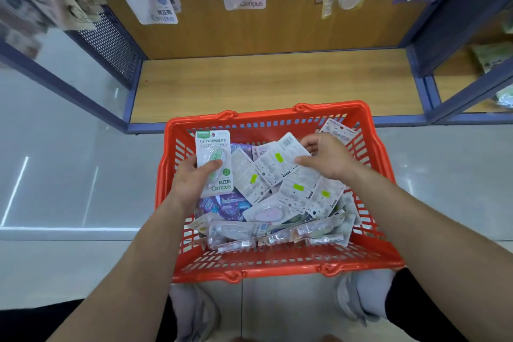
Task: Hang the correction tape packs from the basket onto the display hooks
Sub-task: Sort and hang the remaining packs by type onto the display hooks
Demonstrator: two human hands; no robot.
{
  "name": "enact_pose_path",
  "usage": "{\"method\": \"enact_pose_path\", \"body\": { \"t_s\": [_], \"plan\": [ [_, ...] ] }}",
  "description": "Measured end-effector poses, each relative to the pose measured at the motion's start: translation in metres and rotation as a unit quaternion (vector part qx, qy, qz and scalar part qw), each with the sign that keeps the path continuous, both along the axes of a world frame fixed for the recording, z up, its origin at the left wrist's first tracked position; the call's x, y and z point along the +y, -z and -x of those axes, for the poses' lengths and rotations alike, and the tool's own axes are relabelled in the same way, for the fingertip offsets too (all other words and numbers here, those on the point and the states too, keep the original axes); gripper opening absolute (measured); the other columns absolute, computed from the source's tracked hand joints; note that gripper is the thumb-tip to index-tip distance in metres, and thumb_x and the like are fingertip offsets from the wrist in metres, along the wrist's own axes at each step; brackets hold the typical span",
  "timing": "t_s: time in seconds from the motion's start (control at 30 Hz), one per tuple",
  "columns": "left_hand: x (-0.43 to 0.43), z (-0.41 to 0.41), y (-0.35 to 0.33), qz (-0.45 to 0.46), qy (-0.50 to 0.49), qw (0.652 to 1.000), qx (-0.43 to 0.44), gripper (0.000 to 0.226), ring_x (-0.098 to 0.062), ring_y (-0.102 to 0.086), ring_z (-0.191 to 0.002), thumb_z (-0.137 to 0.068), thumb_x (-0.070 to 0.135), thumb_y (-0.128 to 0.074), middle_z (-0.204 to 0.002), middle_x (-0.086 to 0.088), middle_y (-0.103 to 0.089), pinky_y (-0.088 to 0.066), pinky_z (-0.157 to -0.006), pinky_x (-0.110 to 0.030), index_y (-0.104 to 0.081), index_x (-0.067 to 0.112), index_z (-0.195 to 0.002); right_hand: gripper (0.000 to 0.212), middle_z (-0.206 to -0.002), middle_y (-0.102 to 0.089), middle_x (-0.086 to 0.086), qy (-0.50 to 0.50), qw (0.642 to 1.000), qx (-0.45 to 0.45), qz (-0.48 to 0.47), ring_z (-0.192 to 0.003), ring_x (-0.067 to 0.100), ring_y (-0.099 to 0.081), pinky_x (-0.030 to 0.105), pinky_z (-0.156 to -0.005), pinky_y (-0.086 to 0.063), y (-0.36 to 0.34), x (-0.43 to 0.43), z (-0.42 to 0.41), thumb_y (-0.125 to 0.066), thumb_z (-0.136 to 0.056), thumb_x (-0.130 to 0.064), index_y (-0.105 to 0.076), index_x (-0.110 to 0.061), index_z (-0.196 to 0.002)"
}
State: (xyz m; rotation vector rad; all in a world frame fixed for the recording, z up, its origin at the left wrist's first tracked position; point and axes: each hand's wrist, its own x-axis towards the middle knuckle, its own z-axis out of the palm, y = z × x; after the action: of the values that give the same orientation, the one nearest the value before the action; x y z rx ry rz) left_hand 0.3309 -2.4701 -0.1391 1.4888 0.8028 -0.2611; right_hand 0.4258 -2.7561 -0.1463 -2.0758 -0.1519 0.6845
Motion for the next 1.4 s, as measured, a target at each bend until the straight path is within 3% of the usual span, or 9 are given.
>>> {"method": "enact_pose_path", "body": {
  "t_s": [0.13,0.23,0.4,0.53,0.7,0.87,1.0,1.17,1.4],
  "plan": [
    [0.003,0.002,-0.017,-0.015,0.01,0.999,-0.028,0.023,-0.024,-0.078,-0.084,-0.096,0.013,-0.069,-0.1,-0.006,-0.08,-0.062,-0.061,-0.034,-0.069,0.014,-0.119,0.014,-0.085,-0.073,-0.002,0.054,0.999,-0.01,-0.004,-0.081,0.016,-0.068,0.037,-0.08,-0.052,0.009,-0.009,0.007,-0.076,-0.092,-0.013,-0.072,-0.017,-0.08],
    [-0.005,-0.002,-0.026,0.012,0.029,0.999,-0.034,0.017,-0.027,-0.078,-0.083,-0.097,0.011,-0.067,-0.097,-0.009,-0.08,-0.062,-0.06,-0.035,-0.071,0.013,-0.114,0.02,-0.073,-0.066,-0.006,0.093,0.995,-0.018,-0.016,-0.059,0.004,-0.06,0.031,-0.064,-0.046,-0.001,-0.017,0.0,-0.069,-0.097,-0.015,-0.068,-0.019,-0.078],
    [-0.034,-0.009,-0.021,0.017,0.097,0.995,-0.023,0.02,-0.028,-0.077,-0.092,-0.095,0.015,-0.069,-0.1,-0.006,-0.08,-0.061,-0.085,-0.046,-0.072,0.013,-0.114,0.01,-0.099,-0.075,0.013,0.116,0.99,0.05,-0.061,-0.077,0.013,-0.073,0.029,-0.068,-0.062,-0.014,-0.034,-0.004,-0.063,-0.101,-0.008,-0.071,-0.003,-0.102],
    [-0.065,-0.004,-0.001,0.046,0.14,0.989,0.001,0.017,-0.028,-0.075,-0.101,-0.093,0.015,-0.07,-0.105,-0.004,-0.079,-0.058,-0.093,-0.048,-0.074,0.015,-0.11,0.014,-0.089,-0.071,0.022,0.089,0.99,0.103,0.025,-0.077,0.033,-0.075,0.046,-0.073,-0.064,0.014,-0.037,0.019,-0.064,-0.099,-0.009,-0.066,-0.003,-0.087],
    [-0.091,0.001,0.027,0.05,0.175,0.983,0.022,0.024,-0.022,-0.074,-0.104,-0.09,0.02,-0.073,-0.112,0.001,-0.078,-0.056,-0.1,-0.049,-0.074,0.018,-0.114,0.016,-0.088,-0.07,0.011,0.115,0.988,0.069,0.079,-0.07,0.02,-0.065,0.026,-0.055,-0.046,0.032,-0.033,0.037,-0.067,-0.097,-0.021,-0.066,-0.005,-0.094],
    [-0.102,0.001,0.039,0.063,0.181,0.981,0.033,0.02,-0.017,-0.073,-0.104,-0.096,0.014,-0.067,-0.114,0.004,-0.077,-0.057,-0.091,-0.036,-0.072,0.022,-0.115,0.011,-0.09,-0.064,-0.006,0.099,0.989,0.038,0.107,-0.066,0.007,-0.062,0.021,-0.051,-0.042,0.038,-0.033,0.034,-0.067,-0.097,-0.022,-0.063,-0.013,-0.098],
    [-0.101,0.001,0.046,0.087,0.132,0.986,0.044,0.027,-0.024,-0.07,-0.112,-0.096,0.018,-0.068,-0.12,0.001,-0.075,-0.055,-0.1,-0.049,-0.071,0.019,-0.123,0.01,-0.09,-0.064,-0.001,0.105,0.991,0.048,0.064,-0.072,0.017,-0.063,0.028,-0.058,-0.048,0.041,-0.039,0.032,-0.069,-0.097,-0.017,-0.06,-0.015,-0.094],
    [-0.096,0.002,0.047,0.162,0.069,0.982,0.065,0.035,-0.029,-0.071,-0.112,-0.092,0.018,-0.071,-0.123,-0.007,-0.074,-0.057,-0.097,-0.052,-0.068,0.017,-0.126,0.012,-0.095,-0.068,0.004,0.133,0.988,0.083,0.012,-0.087,0.033,-0.07,0.054,-0.077,-0.058,0.045,-0.042,0.033,-0.069,-0.097,-0.015,-0.058,-0.02,-0.094],
    [-0.097,0.002,0.042,0.167,0.085,0.981,0.05,0.031,-0.029,-0.071,-0.112,-0.097,0.018,-0.065,-0.122,-0.006,-0.074,-0.057,-0.097,-0.051,-0.067,0.019,-0.128,0.047,-0.123,-0.051,0.0,0.134,0.986,0.006,0.094,-0.112,0.018,-0.056,0.037,-0.099,-0.047,0.045,-0.03,0.041,-0.078,-0.09,-0.027,-0.055,-0.016,-0.129]
  ]
}}
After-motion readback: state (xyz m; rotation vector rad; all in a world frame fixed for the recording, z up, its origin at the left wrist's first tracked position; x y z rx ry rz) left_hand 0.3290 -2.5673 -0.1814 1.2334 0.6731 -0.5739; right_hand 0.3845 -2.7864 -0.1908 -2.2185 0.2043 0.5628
